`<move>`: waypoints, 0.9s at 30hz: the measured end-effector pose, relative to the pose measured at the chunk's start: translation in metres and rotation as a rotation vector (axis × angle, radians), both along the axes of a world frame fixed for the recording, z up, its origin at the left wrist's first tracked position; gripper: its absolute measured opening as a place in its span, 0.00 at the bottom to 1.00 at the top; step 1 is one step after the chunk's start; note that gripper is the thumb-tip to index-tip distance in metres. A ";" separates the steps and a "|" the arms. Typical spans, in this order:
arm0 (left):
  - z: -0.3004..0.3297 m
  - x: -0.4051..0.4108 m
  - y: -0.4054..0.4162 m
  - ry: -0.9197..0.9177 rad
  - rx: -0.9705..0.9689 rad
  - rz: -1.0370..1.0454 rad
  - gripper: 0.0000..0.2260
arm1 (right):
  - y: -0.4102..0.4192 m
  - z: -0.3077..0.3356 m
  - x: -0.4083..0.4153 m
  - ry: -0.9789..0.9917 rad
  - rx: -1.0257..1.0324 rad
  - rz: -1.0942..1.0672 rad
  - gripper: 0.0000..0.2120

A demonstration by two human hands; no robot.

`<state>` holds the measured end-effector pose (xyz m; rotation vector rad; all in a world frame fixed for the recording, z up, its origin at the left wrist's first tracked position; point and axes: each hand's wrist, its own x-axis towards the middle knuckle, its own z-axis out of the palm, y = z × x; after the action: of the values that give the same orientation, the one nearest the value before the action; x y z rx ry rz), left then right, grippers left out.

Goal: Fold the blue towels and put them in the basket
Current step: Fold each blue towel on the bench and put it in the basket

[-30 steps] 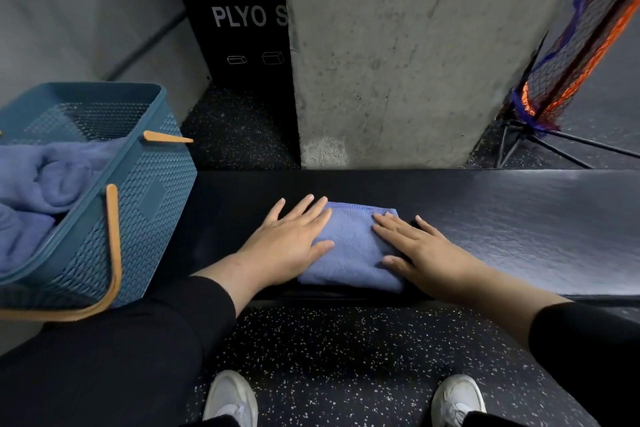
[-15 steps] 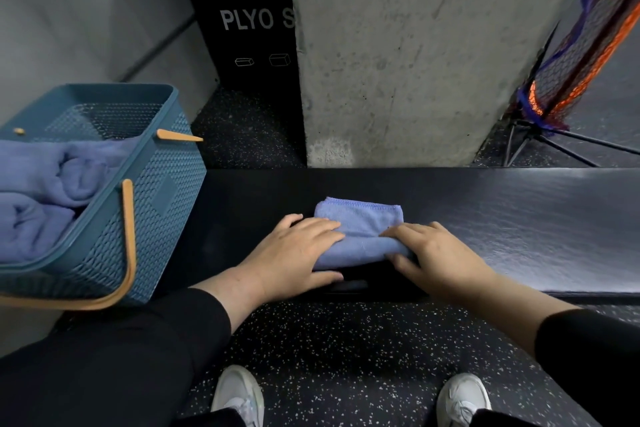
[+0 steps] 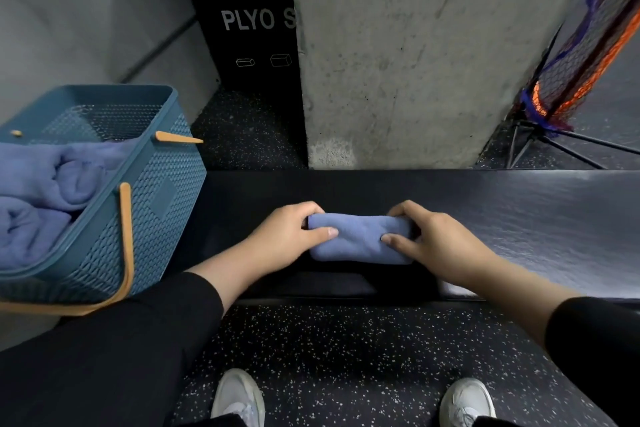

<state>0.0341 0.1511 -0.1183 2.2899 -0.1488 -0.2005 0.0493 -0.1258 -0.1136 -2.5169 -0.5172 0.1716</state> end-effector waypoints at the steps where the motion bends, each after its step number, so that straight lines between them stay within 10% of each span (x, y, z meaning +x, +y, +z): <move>1: -0.001 0.004 -0.002 0.001 -0.025 0.033 0.07 | 0.001 -0.001 0.005 -0.003 0.014 -0.020 0.12; 13: -0.005 0.017 -0.022 -0.042 0.402 -0.109 0.20 | 0.013 -0.010 0.020 -0.044 -0.362 0.125 0.27; 27: 0.010 0.019 -0.021 0.160 0.420 -0.281 0.16 | 0.020 0.020 0.032 0.319 -0.276 0.216 0.24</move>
<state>0.0526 0.1296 -0.1080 2.6482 -0.3765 -0.6086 0.0812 -0.1056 -0.0933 -2.6173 -0.6686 0.7595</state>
